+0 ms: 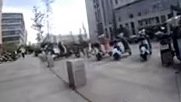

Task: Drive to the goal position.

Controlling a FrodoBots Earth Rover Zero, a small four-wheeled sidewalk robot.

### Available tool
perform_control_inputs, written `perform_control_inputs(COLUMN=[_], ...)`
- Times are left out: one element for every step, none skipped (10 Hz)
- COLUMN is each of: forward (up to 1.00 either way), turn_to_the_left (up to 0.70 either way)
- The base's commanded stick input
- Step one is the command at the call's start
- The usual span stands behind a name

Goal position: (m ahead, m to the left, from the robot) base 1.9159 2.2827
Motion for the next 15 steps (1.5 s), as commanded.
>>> perform_control_inputs(forward=[0.00,0.00,0.00,0.00,0.00,0.45,0.45,0.45,0.45,0.45,0.45,0.45,0.45,0.45,0.45], turn_to_the_left=[-0.45,-0.45,-0.45,-0.45,-0.45,-0.23,-0.02,0.00,0.00,0.00,-0.18,-0.26,-0.27,-0.18,-0.07])
